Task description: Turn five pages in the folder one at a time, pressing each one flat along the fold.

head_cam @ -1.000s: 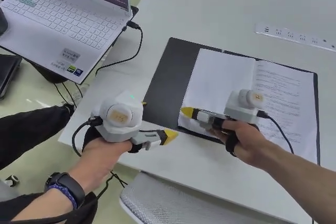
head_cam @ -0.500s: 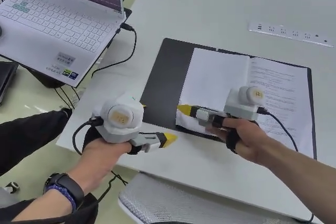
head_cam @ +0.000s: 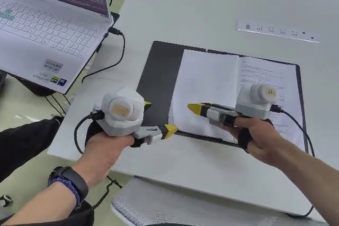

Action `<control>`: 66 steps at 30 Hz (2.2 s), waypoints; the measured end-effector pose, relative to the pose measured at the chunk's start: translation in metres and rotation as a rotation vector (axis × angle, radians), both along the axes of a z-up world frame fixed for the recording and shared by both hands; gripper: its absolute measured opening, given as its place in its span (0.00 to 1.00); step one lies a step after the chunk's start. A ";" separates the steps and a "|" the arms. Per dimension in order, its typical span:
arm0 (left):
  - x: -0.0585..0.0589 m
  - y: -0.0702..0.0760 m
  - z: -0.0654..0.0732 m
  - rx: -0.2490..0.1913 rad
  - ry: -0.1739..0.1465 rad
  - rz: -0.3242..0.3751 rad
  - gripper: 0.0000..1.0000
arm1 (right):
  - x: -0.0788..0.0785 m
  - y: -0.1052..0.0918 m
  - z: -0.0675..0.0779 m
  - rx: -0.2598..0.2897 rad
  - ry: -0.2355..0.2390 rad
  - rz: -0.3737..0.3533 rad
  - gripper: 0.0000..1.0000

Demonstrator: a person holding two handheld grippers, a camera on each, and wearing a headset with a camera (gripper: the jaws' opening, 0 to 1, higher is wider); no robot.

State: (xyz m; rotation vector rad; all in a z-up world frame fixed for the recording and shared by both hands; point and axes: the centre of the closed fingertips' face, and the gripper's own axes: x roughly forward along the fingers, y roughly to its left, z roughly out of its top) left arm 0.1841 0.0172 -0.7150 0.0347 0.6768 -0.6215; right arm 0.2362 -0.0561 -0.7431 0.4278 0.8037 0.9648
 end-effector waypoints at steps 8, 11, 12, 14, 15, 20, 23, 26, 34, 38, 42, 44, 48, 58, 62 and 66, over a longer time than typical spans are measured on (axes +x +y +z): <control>0.013 -0.016 -0.006 -0.017 0.005 -0.003 0.40 | 0.001 -0.035 0.001 -0.019 -0.012 -0.041 0.27; 0.018 -0.020 -0.013 -0.024 0.017 -0.004 0.36 | 0.000 -0.048 0.001 -0.021 -0.008 -0.066 0.26; 0.020 -0.020 -0.015 -0.027 0.022 -0.001 0.34 | -0.001 -0.051 0.001 -0.023 -0.007 -0.070 0.26; 0.024 -0.023 -0.018 -0.041 0.029 0.005 0.30 | -0.003 -0.057 0.000 -0.027 -0.002 -0.081 0.25; 0.026 -0.025 -0.020 -0.041 0.030 0.004 0.28 | -0.004 -0.061 -0.001 -0.031 0.002 -0.089 0.25; 0.031 -0.028 -0.035 -0.033 0.054 0.003 0.18 | -0.006 -0.074 -0.003 -0.029 0.011 -0.113 0.25; 0.031 -0.027 -0.046 -0.034 0.075 0.006 0.14 | -0.009 -0.081 -0.004 -0.036 0.009 -0.115 0.25; 0.028 -0.025 -0.057 -0.021 0.106 0.015 0.10 | -0.010 -0.088 -0.006 -0.040 0.015 -0.131 0.24; 0.020 -0.019 -0.078 0.051 0.149 0.008 0.00 | -0.008 -0.096 -0.007 -0.038 0.018 -0.149 0.21; 0.019 -0.021 -0.078 0.075 0.151 -0.005 0.00 | -0.002 -0.095 -0.007 -0.031 0.017 -0.154 0.20; 0.019 -0.020 -0.078 0.074 0.158 0.004 0.00 | 0.010 -0.092 -0.005 -0.030 0.005 -0.167 0.18; 0.019 -0.019 -0.077 0.059 0.172 0.019 0.00 | 0.016 -0.093 -0.005 -0.036 -0.006 -0.182 0.16; 0.019 -0.019 -0.077 0.051 0.179 0.026 0.00 | 0.032 -0.089 -0.006 -0.021 -0.008 -0.218 0.12; 0.021 -0.019 -0.076 0.066 0.192 0.039 0.00 | 0.067 -0.083 -0.014 0.011 0.038 -0.325 0.00; 0.022 -0.018 -0.077 0.065 0.195 0.046 0.00 | 0.071 -0.076 -0.012 0.009 0.042 -0.345 0.00; 0.022 -0.019 -0.077 0.065 0.193 0.048 0.00 | 0.072 -0.082 -0.018 -0.020 0.048 -0.389 0.00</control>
